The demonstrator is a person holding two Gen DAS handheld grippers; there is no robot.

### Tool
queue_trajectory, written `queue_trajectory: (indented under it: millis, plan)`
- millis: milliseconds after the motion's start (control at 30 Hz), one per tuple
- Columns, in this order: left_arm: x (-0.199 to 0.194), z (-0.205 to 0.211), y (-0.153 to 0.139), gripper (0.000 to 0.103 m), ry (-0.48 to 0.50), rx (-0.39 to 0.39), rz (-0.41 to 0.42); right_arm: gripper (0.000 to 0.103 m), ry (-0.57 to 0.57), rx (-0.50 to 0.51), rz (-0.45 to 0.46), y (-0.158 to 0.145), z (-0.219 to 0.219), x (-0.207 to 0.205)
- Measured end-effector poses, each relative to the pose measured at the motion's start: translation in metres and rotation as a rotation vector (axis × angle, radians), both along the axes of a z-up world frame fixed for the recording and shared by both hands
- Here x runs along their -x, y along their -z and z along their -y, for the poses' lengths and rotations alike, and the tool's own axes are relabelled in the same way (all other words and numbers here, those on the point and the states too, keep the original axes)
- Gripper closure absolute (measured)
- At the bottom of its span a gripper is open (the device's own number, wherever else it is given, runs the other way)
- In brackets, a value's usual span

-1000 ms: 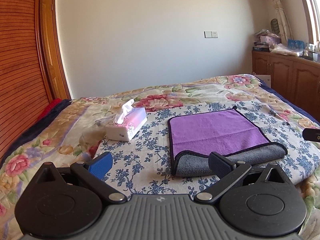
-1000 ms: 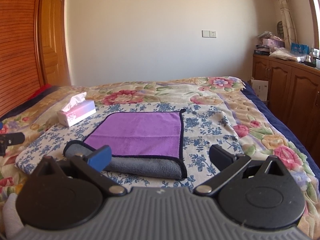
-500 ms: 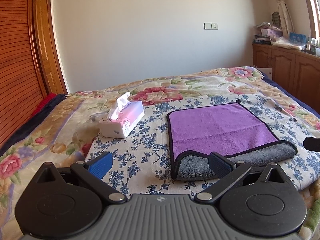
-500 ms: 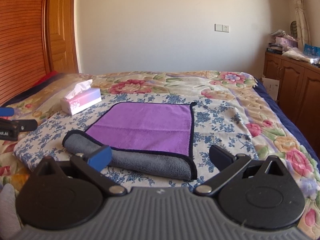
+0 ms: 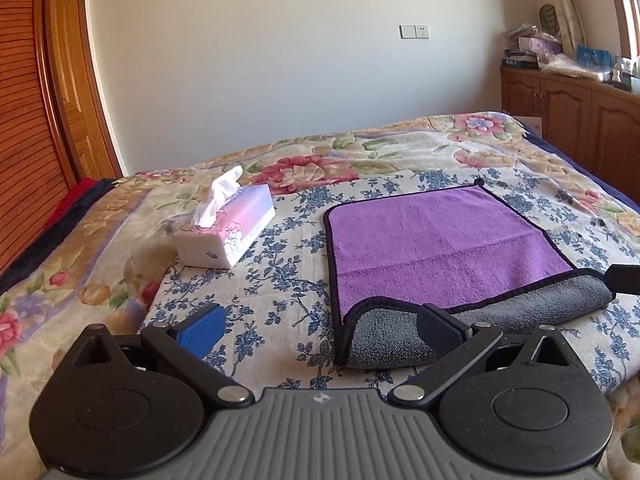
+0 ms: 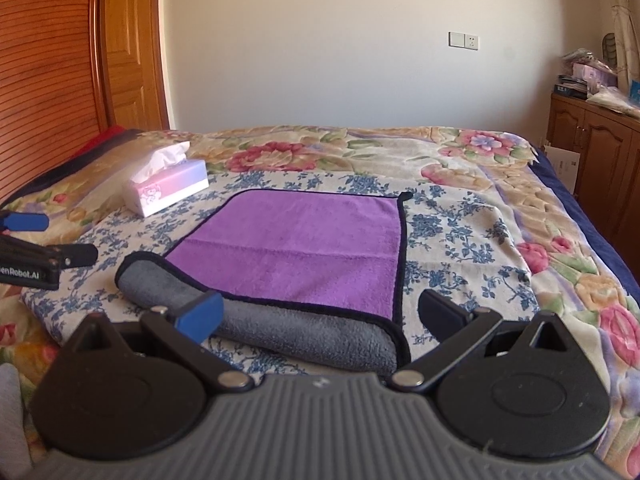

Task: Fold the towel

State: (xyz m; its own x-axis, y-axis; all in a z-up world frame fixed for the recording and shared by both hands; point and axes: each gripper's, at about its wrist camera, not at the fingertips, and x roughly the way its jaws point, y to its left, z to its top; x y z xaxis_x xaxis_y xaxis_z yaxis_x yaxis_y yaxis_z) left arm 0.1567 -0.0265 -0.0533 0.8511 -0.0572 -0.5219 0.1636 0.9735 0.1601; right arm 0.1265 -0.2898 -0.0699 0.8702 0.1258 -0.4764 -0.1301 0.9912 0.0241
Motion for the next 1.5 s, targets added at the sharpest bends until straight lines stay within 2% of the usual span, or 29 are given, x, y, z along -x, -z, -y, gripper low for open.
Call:
queue_trajectory:
  millis: [367,633,733,867,1033,1100,1200,1400,1500]
  plan:
    - [-0.026,0.000,0.015,0.000,0.008,0.059,-0.059,0.000,0.008,-0.005,-0.045,0.011,0.009,-0.021]
    - [-0.043,-0.001,0.024,0.011,0.035,0.098,-0.109,0.000,0.011,-0.002,-0.071,0.019,0.015,-0.033]
    - [-0.049,0.000,0.027,0.018,0.048,0.109,-0.131,0.000,0.008,-0.002,-0.082,0.021,0.016,-0.037]
    - [-0.054,0.000,0.030,0.035,0.060,0.119,-0.156,0.000,0.007,-0.002,-0.103,0.026,0.016,-0.043]
    - [-0.057,0.000,0.031,0.050,0.077,0.137,-0.172,0.001,0.004,-0.006,-0.128,0.028,0.017,-0.045]
    - [-0.057,0.001,0.031,0.060,0.081,0.138,-0.175,0.008,0.004,-0.009,-0.138,0.029,0.017,-0.046]
    - [-0.058,0.002,0.031,0.071,0.088,0.137,-0.182,0.009,0.012,-0.015,-0.160,0.030,0.019,-0.049]
    - [-0.058,0.000,0.034,0.080,0.091,0.146,-0.186,0.013,0.013,-0.060,-0.198,0.033,0.027,-0.053]
    - [-0.058,-0.001,0.035,0.080,0.088,0.150,-0.193,0.016,0.013,-0.074,-0.235,0.035,0.030,-0.056]
